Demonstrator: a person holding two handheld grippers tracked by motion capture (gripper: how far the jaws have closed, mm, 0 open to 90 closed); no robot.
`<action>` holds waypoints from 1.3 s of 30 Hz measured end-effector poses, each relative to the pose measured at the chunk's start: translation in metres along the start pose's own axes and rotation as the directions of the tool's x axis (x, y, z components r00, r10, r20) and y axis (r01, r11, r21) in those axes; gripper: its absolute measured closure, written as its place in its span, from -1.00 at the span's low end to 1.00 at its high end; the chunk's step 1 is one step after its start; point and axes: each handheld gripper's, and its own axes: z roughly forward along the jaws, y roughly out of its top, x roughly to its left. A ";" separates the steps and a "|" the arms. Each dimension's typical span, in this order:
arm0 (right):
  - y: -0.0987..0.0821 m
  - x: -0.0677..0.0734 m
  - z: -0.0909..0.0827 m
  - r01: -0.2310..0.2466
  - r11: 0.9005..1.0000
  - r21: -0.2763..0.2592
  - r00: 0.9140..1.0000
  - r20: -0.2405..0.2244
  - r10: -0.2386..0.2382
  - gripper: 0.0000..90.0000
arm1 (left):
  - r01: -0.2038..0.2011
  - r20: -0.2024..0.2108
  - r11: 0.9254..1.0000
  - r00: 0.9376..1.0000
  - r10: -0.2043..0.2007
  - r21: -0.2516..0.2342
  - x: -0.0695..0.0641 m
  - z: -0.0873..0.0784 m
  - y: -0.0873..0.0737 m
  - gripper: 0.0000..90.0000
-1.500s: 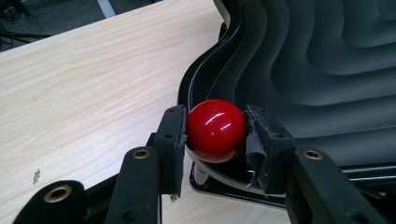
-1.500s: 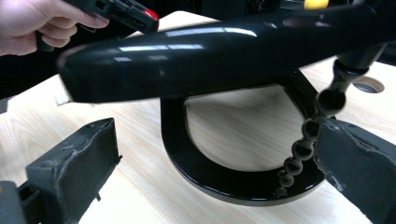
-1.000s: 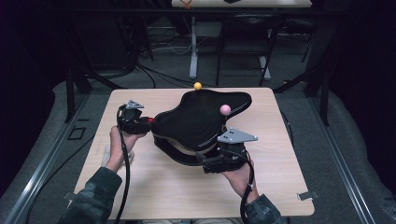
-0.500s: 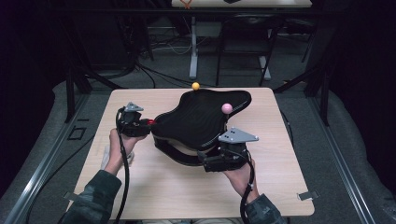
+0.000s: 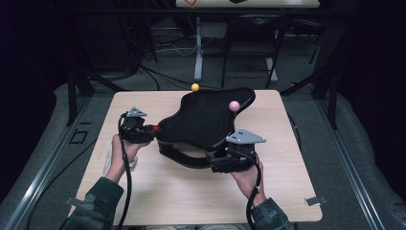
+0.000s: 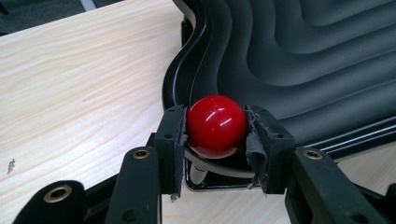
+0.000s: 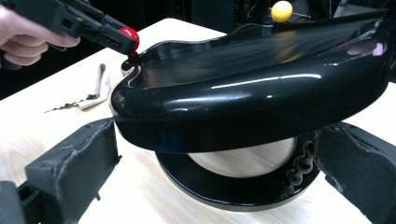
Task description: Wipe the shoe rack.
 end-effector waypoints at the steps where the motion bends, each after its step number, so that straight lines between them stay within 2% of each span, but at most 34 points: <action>1: 0.000 0.000 0.000 0.000 1.000 0.000 1.000 0.000 0.000 -1.00 | 0.000 0.000 1.000 1.000 0.000 0.000 0.000 0.000 0.000 0.33; 2: 0.000 -0.001 0.000 -0.003 1.000 0.004 1.000 0.024 0.003 -1.00 | 0.000 0.005 1.000 1.000 -0.001 0.005 -0.001 0.000 0.000 0.33; 5: 0.000 -0.003 0.001 -0.008 1.000 0.002 1.000 0.016 0.008 -1.00 | 0.002 0.012 1.000 1.000 -0.002 0.005 -0.002 -0.001 0.000 0.33; 12: -0.001 -0.009 0.005 -0.024 1.000 0.008 0.998 0.063 0.023 -1.00 | 0.000 0.030 1.000 1.000 0.000 0.011 -0.007 -0.002 -0.001 0.33; 15: -0.002 -0.013 0.007 -0.036 0.999 0.005 0.997 0.065 0.035 -1.00 | -0.001 0.035 1.000 0.999 0.001 0.011 -0.008 -0.002 -0.002 0.33; 17: -0.004 -0.016 0.009 -0.046 0.999 0.012 0.996 0.075 0.045 -1.00 | -0.016 0.040 1.000 0.999 0.016 0.016 -0.010 -0.003 -0.002 0.33; 27: -0.002 -0.018 0.012 -0.039 0.999 0.003 0.993 0.108 0.039 -1.00 | -0.035 0.053 0.999 0.998 0.034 0.022 -0.016 -0.005 -0.004 0.33; 36: -0.002 -0.030 0.014 -0.072 0.997 -0.016 0.985 0.153 0.074 -1.00 | -0.053 0.062 0.998 0.997 0.052 0.023 -0.024 -0.005 -0.005 0.33; 39: -0.002 -0.032 0.015 -0.075 0.997 -0.021 0.985 0.155 0.078 -1.00 | -0.059 0.065 0.998 0.996 0.058 0.021 -0.027 -0.005 -0.005 0.33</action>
